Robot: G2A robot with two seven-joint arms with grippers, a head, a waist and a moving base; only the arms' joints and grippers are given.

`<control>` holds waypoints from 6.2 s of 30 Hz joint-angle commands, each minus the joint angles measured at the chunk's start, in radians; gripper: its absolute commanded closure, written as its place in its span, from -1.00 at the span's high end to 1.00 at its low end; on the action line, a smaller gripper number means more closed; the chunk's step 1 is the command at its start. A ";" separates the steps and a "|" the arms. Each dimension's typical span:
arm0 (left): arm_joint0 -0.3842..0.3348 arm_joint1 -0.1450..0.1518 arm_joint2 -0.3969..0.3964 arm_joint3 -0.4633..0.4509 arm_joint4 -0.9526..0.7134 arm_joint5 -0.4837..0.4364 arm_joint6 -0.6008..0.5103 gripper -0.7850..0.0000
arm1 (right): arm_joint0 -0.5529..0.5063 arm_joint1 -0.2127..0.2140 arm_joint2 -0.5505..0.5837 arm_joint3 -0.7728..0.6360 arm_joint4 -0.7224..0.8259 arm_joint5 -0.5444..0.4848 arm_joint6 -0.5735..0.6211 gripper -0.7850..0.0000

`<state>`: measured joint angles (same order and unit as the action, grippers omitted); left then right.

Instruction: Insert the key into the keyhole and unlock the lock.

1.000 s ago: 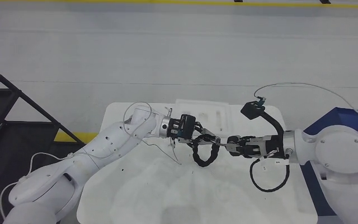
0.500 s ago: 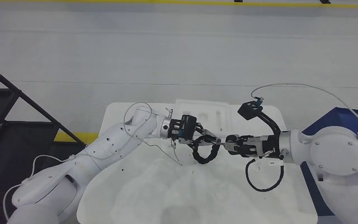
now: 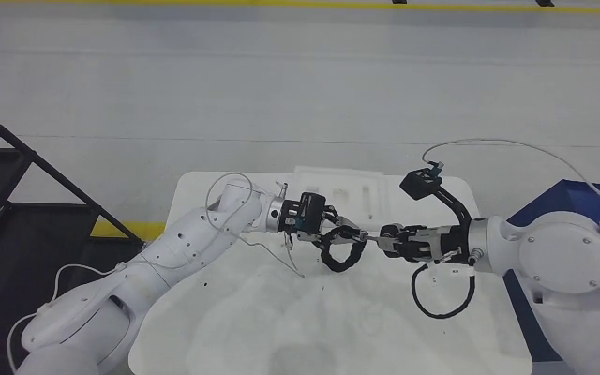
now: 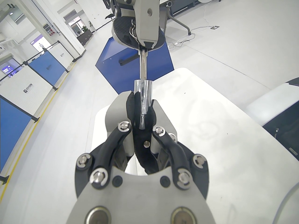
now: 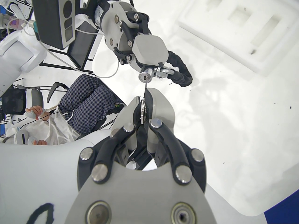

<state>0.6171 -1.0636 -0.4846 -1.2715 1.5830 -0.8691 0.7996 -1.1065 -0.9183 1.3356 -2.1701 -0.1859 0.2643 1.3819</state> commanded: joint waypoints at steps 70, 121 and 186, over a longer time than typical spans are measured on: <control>0.049 -0.030 -0.099 -0.016 0.074 -0.069 -0.013 -1.00 | 0.088 0.029 -0.141 0.054 0.001 0.065 -0.053 0.06; -0.026 0.052 0.091 0.030 -0.938 -0.143 -0.578 -1.00 | 0.050 0.059 -0.101 0.086 -0.241 -0.920 -0.321 1.00; -0.028 0.045 0.079 0.007 -0.830 -0.143 -0.578 -1.00 | 0.121 0.079 -0.181 0.117 -0.587 -1.195 -0.535 0.75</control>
<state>0.5907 -1.0193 -0.4108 -1.2626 0.7566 -1.0123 0.2237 -0.9837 -0.8389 1.1561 -2.0527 -0.7507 -0.9222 0.8652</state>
